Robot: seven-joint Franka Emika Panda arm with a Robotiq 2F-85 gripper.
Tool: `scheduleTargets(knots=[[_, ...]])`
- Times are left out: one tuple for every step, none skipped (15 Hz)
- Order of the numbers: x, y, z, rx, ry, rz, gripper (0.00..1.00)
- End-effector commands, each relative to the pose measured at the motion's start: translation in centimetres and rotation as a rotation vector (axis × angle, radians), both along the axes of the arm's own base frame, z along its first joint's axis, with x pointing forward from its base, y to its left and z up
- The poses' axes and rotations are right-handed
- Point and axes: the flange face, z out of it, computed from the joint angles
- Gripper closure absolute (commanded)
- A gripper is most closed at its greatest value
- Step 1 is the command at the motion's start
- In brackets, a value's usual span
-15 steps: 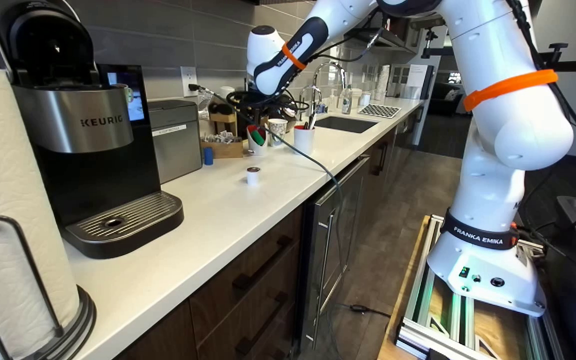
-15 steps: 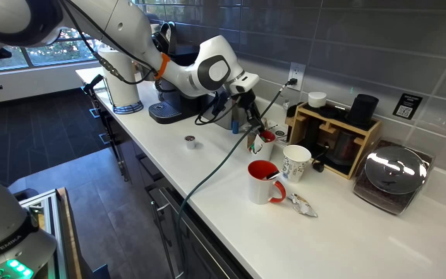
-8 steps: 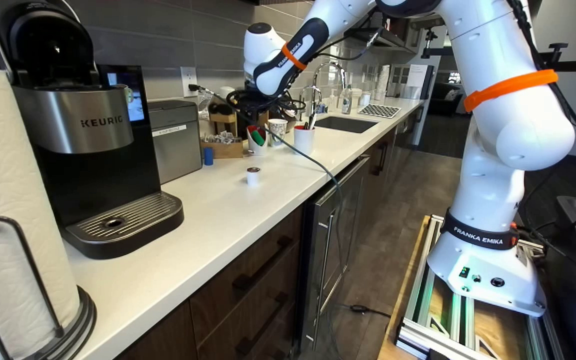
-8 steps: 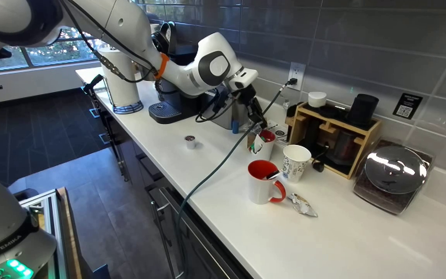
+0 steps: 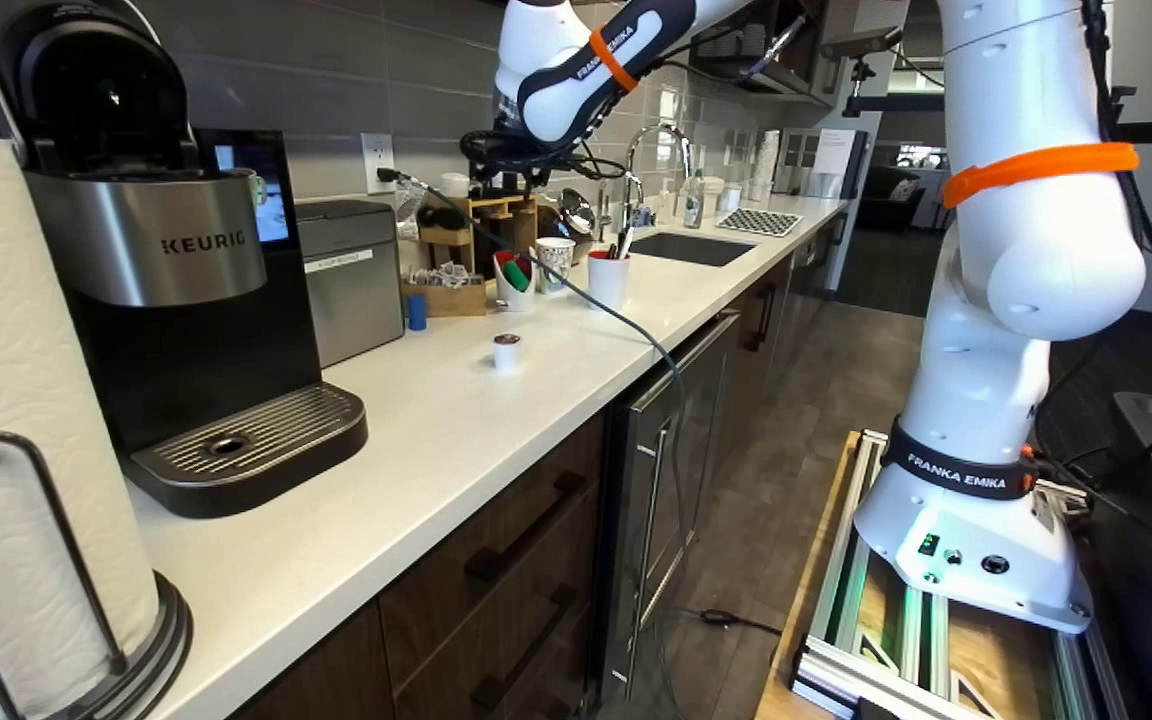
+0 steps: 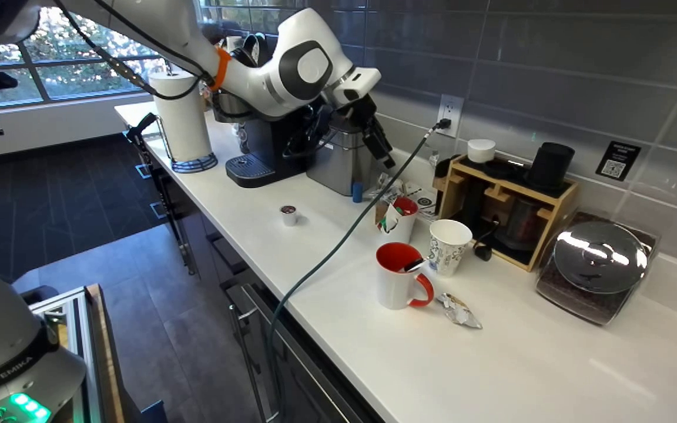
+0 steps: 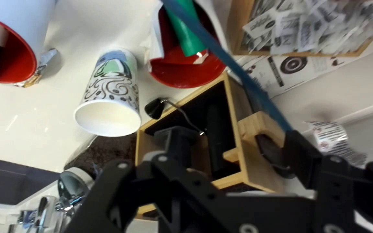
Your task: Put the green and blue blocks in the broken mug.
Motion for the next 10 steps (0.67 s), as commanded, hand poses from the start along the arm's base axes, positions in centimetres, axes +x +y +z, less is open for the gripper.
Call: scheduleTargets(knots=[[-3.4, 4.8, -0.9, 0.068, 0.052, 0.174, 0.0], [-4.1, 6.2, -1.6, 0.089, 0.069, 0.219, 0.0], [-4.7, 7.6, -2.7, 0.107, 0.095, 0.264, 0.0], [-5.4, 9.0, -3.9, 0.125, 0.119, 0.31, 0.0], [-6.1, 10.3, -5.1, 0.14, 0.146, 0.358, 0.0], [-6.7, 11.5, -6.1, 0.154, 0.172, 0.407, 0.0], [-7.0, 12.7, -7.3, 0.166, 0.198, 0.459, 0.0], [-7.0, 13.9, -9.1, 0.174, 0.233, 0.509, 0.0], [-7.1, 14.9, -10.4, 0.177, 0.279, 0.557, 0.0], [-7.1, 15.5, -12.0, 0.14, 0.334, 0.597, 0.0]])
